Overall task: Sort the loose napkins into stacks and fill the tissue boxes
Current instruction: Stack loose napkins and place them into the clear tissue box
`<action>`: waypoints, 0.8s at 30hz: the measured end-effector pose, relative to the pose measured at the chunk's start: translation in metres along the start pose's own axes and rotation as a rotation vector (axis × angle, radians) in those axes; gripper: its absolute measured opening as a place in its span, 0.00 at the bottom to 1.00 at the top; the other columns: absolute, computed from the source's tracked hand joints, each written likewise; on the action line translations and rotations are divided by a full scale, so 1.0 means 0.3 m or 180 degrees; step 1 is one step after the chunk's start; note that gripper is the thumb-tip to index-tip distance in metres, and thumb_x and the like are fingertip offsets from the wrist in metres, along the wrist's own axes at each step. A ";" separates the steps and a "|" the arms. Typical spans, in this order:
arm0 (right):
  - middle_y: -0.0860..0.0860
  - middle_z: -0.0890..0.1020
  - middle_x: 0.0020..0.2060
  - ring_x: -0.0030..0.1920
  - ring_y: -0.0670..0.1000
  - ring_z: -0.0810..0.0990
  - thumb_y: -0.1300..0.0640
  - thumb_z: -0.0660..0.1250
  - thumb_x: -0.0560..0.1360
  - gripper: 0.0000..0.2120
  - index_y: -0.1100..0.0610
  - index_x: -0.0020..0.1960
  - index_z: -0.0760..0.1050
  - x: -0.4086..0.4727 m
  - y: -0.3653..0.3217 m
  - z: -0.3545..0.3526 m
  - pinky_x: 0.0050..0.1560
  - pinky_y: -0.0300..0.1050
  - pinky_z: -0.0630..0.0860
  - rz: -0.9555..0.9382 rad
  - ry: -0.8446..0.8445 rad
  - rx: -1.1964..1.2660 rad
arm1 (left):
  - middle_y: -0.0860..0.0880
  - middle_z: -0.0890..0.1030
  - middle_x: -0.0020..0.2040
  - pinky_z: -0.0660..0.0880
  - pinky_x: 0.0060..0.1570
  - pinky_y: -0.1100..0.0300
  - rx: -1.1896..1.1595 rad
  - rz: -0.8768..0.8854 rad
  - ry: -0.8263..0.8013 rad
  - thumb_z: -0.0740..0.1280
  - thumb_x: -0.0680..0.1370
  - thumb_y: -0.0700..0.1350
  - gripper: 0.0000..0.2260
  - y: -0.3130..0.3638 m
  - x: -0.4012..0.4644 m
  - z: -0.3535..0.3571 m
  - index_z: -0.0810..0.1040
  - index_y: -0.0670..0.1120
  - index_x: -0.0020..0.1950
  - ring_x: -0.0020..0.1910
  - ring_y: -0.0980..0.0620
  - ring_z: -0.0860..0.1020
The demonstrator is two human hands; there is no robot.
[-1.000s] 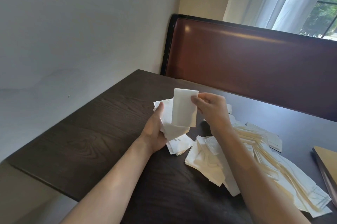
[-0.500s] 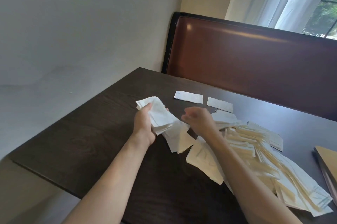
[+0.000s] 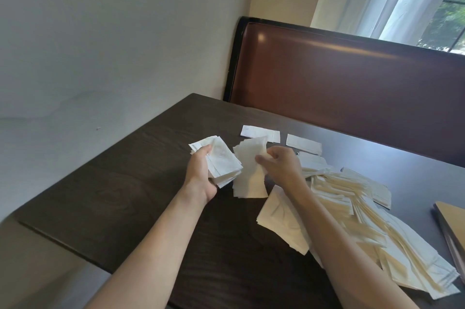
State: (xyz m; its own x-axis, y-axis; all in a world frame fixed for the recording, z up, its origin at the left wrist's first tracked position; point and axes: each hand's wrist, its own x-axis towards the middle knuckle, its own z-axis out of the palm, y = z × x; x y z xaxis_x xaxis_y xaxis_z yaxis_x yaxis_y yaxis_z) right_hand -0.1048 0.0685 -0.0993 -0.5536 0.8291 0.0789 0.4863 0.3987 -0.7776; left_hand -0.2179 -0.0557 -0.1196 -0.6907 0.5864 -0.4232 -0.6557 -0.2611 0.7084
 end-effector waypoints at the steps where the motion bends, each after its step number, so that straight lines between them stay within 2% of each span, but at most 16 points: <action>1: 0.50 0.80 0.37 0.39 0.50 0.80 0.54 0.70 0.75 0.09 0.60 0.42 0.79 0.000 -0.012 -0.010 0.45 0.51 0.80 -0.0028 0.0099 0.0054 | 0.39 0.84 0.56 0.79 0.57 0.43 -0.0001 -0.0040 -0.0065 0.64 0.82 0.52 0.11 0.000 -0.001 0.002 0.78 0.48 0.59 0.55 0.39 0.83; 4: 0.48 0.79 0.36 0.38 0.49 0.78 0.55 0.71 0.74 0.06 0.56 0.41 0.78 -0.003 -0.036 -0.042 0.41 0.46 0.78 -0.0113 0.0319 0.0250 | 0.38 0.85 0.52 0.77 0.60 0.44 0.0057 -0.0122 -0.0209 0.63 0.82 0.53 0.11 0.002 -0.004 0.006 0.79 0.46 0.54 0.51 0.41 0.83; 7: 0.52 0.79 0.36 0.37 0.52 0.79 0.56 0.69 0.74 0.08 0.60 0.41 0.79 -0.007 -0.045 -0.071 0.34 0.43 0.75 -0.0093 0.0317 0.0855 | 0.40 0.85 0.44 0.78 0.54 0.47 -0.0090 -0.0202 -0.0350 0.64 0.81 0.56 0.16 0.004 -0.008 0.006 0.79 0.44 0.59 0.44 0.43 0.84; 9: 0.53 0.81 0.38 0.38 0.49 0.79 0.59 0.68 0.76 0.06 0.61 0.43 0.79 -0.010 -0.057 -0.088 0.32 0.38 0.76 -0.0065 0.0363 0.1369 | 0.39 0.85 0.45 0.79 0.52 0.48 -0.0144 -0.0248 -0.0452 0.64 0.81 0.58 0.20 0.003 -0.009 0.006 0.79 0.44 0.62 0.43 0.43 0.84; 11: 0.51 0.81 0.40 0.39 0.46 0.79 0.61 0.67 0.77 0.03 0.60 0.45 0.79 -0.016 -0.073 -0.104 0.31 0.34 0.76 -0.0090 0.0428 0.1660 | 0.39 0.84 0.46 0.80 0.49 0.49 -0.0125 -0.0253 -0.0545 0.63 0.81 0.60 0.20 0.001 -0.016 0.011 0.79 0.44 0.60 0.44 0.43 0.84; 14: 0.50 0.81 0.39 0.36 0.45 0.79 0.62 0.66 0.79 0.04 0.61 0.50 0.79 -0.024 -0.090 -0.113 0.31 0.35 0.76 0.0013 0.0027 0.2276 | 0.41 0.86 0.47 0.80 0.51 0.48 -0.0069 -0.0227 -0.0717 0.61 0.82 0.61 0.20 -0.006 -0.028 0.020 0.80 0.47 0.57 0.45 0.43 0.85; 16: 0.52 0.82 0.39 0.36 0.46 0.80 0.63 0.65 0.80 0.07 0.64 0.55 0.78 -0.030 -0.099 -0.108 0.32 0.36 0.77 0.0082 -0.0369 0.2893 | 0.42 0.86 0.52 0.79 0.56 0.45 -0.0043 -0.0244 -0.0815 0.58 0.82 0.63 0.22 -0.014 -0.035 0.025 0.80 0.48 0.60 0.50 0.43 0.85; 18: 0.54 0.84 0.40 0.37 0.48 0.82 0.64 0.64 0.80 0.07 0.65 0.55 0.78 -0.038 -0.107 -0.095 0.34 0.38 0.80 0.0120 -0.0642 0.3159 | 0.41 0.84 0.58 0.77 0.59 0.43 -0.0085 -0.0329 -0.0979 0.55 0.82 0.66 0.27 -0.019 -0.035 0.027 0.78 0.47 0.66 0.57 0.40 0.83; 21: 0.55 0.84 0.42 0.38 0.48 0.83 0.64 0.64 0.80 0.05 0.62 0.51 0.79 -0.052 -0.102 -0.053 0.35 0.40 0.80 0.0187 -0.0783 0.2658 | 0.40 0.83 0.60 0.75 0.61 0.46 -0.0087 -0.0459 -0.1146 0.51 0.81 0.69 0.32 -0.025 -0.036 0.026 0.79 0.46 0.66 0.58 0.41 0.81; 24: 0.61 0.83 0.44 0.39 0.49 0.80 0.61 0.67 0.79 0.07 0.65 0.48 0.79 -0.047 -0.077 -0.022 0.38 0.43 0.77 0.0014 -0.0408 0.1244 | 0.39 0.84 0.57 0.78 0.57 0.48 -0.0035 -0.0481 -0.1229 0.51 0.80 0.70 0.34 -0.030 -0.026 0.024 0.81 0.45 0.63 0.54 0.41 0.82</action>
State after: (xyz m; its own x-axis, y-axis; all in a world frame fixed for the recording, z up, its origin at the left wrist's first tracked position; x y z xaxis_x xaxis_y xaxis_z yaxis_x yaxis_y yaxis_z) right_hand -0.1038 0.0501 -0.0783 -0.6437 0.7651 0.0159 0.2089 0.1957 -0.9582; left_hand -0.2044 -0.0524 -0.1185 -0.4226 0.8628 -0.2776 -0.7457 -0.1569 0.6476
